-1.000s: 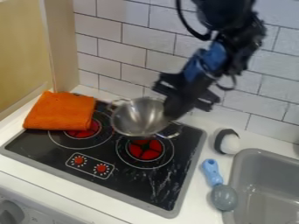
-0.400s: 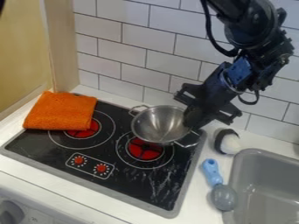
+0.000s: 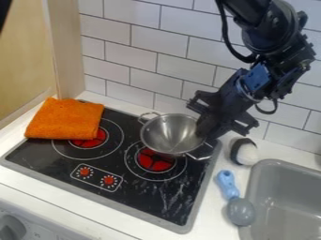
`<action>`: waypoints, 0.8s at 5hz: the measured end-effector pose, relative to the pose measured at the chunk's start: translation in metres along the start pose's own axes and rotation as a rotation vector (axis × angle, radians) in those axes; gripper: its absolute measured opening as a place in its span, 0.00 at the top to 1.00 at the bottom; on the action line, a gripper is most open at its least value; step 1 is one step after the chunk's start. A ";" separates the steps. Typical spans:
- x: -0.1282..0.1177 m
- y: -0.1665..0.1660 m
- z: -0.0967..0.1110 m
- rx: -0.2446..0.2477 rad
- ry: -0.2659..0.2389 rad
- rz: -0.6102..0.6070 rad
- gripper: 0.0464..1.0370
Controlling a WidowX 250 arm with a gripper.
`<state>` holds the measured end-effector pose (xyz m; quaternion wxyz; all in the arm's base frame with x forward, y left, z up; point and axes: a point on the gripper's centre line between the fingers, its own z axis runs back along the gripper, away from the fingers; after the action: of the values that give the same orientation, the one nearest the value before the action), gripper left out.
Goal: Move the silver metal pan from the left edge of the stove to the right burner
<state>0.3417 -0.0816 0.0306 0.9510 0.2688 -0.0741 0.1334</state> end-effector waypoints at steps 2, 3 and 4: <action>0.001 0.002 0.000 0.007 -0.003 0.012 0.25; 0.001 0.001 0.000 0.007 -0.005 0.011 0.02; 0.001 -0.001 0.001 -0.010 -0.010 0.012 0.03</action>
<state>0.3433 -0.0824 0.0310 0.9511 0.2643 -0.0811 0.1374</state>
